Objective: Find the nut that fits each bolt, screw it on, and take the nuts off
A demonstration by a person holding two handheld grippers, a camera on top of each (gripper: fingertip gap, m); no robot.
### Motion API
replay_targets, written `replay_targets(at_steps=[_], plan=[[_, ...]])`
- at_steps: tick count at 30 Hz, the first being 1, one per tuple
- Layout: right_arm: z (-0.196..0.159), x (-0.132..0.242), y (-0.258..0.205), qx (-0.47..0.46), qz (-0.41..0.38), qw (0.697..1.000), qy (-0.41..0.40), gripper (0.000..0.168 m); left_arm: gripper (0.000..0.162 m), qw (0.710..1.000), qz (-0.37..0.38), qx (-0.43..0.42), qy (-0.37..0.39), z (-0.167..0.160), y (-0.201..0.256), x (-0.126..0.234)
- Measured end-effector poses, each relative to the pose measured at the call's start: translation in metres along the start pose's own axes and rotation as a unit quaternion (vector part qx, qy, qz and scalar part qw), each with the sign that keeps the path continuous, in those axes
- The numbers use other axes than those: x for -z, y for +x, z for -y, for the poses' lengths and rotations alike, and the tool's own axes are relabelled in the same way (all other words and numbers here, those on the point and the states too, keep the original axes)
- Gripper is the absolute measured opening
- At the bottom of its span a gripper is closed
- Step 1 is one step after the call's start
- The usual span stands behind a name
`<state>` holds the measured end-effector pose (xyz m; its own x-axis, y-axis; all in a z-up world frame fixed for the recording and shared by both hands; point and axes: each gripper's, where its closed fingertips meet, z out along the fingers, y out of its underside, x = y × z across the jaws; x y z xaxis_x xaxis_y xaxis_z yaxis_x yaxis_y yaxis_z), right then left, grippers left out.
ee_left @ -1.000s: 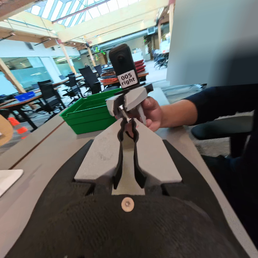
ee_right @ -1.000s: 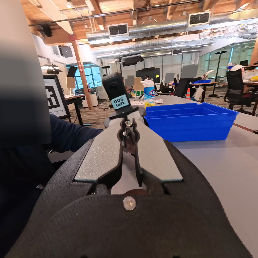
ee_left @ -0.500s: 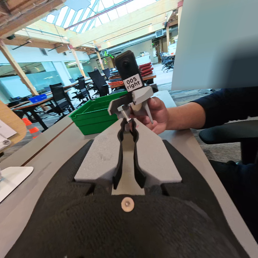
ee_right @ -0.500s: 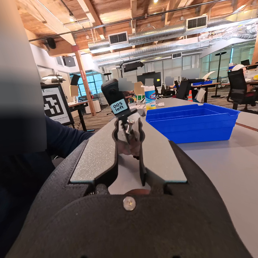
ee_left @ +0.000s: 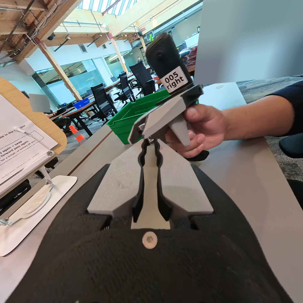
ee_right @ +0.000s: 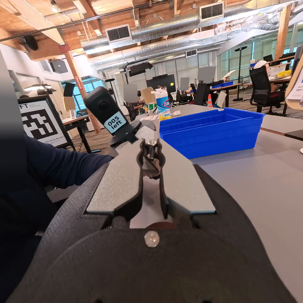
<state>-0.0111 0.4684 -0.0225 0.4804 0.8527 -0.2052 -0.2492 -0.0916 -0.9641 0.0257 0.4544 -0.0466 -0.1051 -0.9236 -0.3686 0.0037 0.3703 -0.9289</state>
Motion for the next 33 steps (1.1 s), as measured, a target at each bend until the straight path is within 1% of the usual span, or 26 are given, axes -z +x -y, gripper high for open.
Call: replay_targets(at_steps=[2, 7, 13, 16, 18, 21, 23, 25, 28, 33], plan=[[-0.001, -0.001, -0.001, -0.002, 0.003, 1.0, 0.0, 0.007, 0.007, 1.0, -0.007, 0.002, 0.003, 0.001, 0.003, -0.001], [0.003, 0.0, -0.016, -0.004, 0.047, 0.999, 0.006, 0.006, 0.007, 0.997, -0.069, 0.027, 0.029, 0.008, 0.018, 0.003], [0.005, 0.002, -0.018, 0.005, 0.049, 0.999, 0.01, 0.007, 0.007, 0.997, -0.063, 0.013, 0.032, 0.011, 0.019, 0.003], [0.003, 0.001, -0.012, 0.01, 0.027, 1.0, 0.003, 0.008, 0.007, 0.999, -0.049, 0.007, 0.021, 0.006, 0.015, 0.002], [-0.003, -0.001, -0.006, 0.017, 0.007, 1.0, -0.014, 0.017, 0.007, 0.999, -0.043, 0.005, 0.016, 0.004, 0.013, 0.001], [-0.002, -0.001, -0.007, 0.018, 0.007, 1.0, -0.01, 0.02, 0.007, 0.999, -0.03, 0.005, 0.015, 0.004, 0.009, 0.001], [0.0, 0.001, 0.002, 0.026, -0.022, 0.999, -0.006, 0.024, 0.007, 1.0, -0.014, 0.004, 0.016, 0.004, 0.003, 0.002], [0.0, 0.004, 0.008, 0.03, -0.038, 0.999, -0.01, 0.024, 0.007, 1.0, 0.011, 0.006, 0.012, 0.003, -0.006, 0.003], [0.002, 0.005, 0.009, 0.024, -0.037, 0.999, -0.003, 0.024, 0.007, 0.999, 0.044, 0.009, -0.01, -0.006, -0.019, 0.004], [-0.001, 0.005, 0.016, 0.024, -0.057, 0.998, -0.009, 0.023, 0.007, 0.999, 0.046, 0.0, -0.026, -0.01, -0.017, 0.001]])
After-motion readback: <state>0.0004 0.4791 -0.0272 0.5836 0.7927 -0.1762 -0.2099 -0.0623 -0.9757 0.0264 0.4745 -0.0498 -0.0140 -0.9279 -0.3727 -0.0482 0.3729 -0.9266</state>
